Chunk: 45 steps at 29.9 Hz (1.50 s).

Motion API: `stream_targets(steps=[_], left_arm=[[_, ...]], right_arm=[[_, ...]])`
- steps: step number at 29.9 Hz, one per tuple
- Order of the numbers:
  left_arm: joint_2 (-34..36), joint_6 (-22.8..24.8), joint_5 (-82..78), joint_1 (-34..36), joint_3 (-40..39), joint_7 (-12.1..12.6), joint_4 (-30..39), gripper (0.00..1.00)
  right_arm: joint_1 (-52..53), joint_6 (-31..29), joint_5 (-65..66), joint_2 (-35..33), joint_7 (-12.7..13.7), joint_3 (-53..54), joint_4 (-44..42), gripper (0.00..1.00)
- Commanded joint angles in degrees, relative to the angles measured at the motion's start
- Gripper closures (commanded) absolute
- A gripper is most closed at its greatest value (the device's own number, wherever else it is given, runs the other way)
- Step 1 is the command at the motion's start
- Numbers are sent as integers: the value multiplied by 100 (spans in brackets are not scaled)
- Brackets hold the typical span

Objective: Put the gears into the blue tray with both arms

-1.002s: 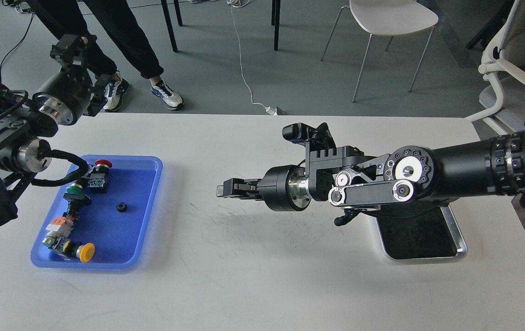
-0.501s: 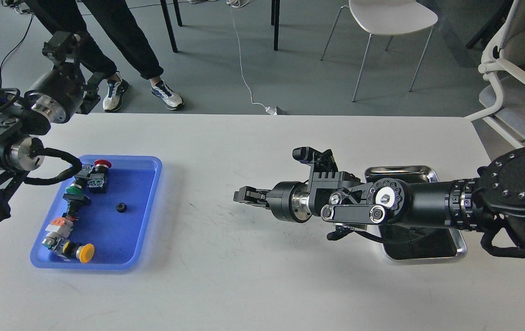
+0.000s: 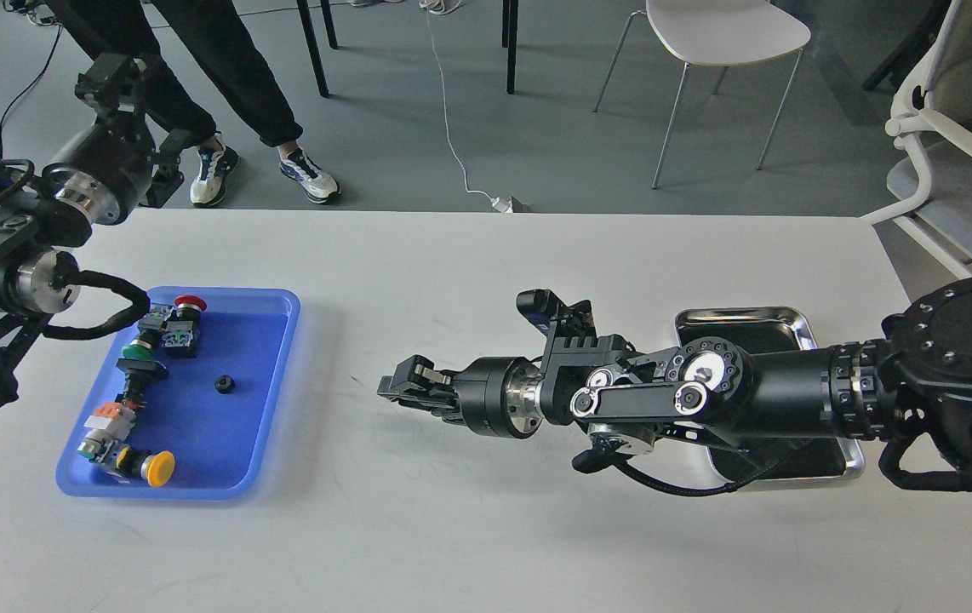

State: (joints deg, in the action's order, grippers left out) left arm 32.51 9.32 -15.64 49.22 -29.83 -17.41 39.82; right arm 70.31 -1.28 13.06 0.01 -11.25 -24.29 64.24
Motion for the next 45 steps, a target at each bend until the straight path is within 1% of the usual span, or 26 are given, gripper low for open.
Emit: stream_targets(steps=[1,3,6,7,9,11,12,15,17,19,20,22,23,24,27,32,37,39,41,45], left_arm=[[1,-9,0,0,-32,-8,0,3],[1,-9,0,0,-58,-8,26,3],[9,-9,0,0,-67,-8,79,3],[27,-9,0,0,-67,-8,87,3],[36,-9,0,0,-67,-8,105,3],[45,-9,0,0,-67,-8,123,3],[45,-9,0,0,-67,-8,123,3],[45,-9,0,0,-67,-8,123,3],[45,-9,0,0,-67,-8,123,3],[45,0,0,0,-67,-8,123,3],[45,-9,0,0,-67,-8,123,3],[36,-9,0,0,-67,-8,123,3],[27,-9,0,0,-67,-8,123,3],[27,-9,0,0,-67,-8,123,3],[18,-9,-9,0,-67,1,123,3],[27,-9,-26,61,-58,1,158,3],[36,0,-53,167,-49,18,158,3],[36,-9,-70,185,-49,36,158,3],[27,-9,-79,220,-41,62,158,3],[9,0,-88,307,-14,106,158,3]], right_arm=[[-166,-91,-5,-1,114,-14,-25,89],[-228,-100,56,-1,281,-23,-43,87],[-359,-100,48,-1,650,-32,-200,86],[-412,-100,48,-1,712,-32,-262,86],[-447,-118,22,-1,809,-32,-306,84],[-456,-135,22,-1,914,-32,-315,80],[-474,-135,22,-1,941,-32,-315,77],[-474,-135,13,-1,950,-32,-324,72],[-483,-135,4,-1,950,-32,-394,61],[-474,-135,4,-1,950,-32,-464,52],[-474,-135,4,-1,941,-32,-473,46],[-465,-135,4,-1,941,3,-482,27],[-456,-135,4,-1,932,21,-491,21],[-439,-135,4,-1,932,82,-500,16],[-377,-135,4,-1,932,336,-500,6],[-26,-170,4,-1,915,583,-500,3],[396,-574,4,-1,888,995,-500,3],[440,-592,4,-62,879,1180,-482,3],[475,-592,-5,-543,879,1417,-482,3],[213,-592,-5,-1887,871,2382,-465,3]])
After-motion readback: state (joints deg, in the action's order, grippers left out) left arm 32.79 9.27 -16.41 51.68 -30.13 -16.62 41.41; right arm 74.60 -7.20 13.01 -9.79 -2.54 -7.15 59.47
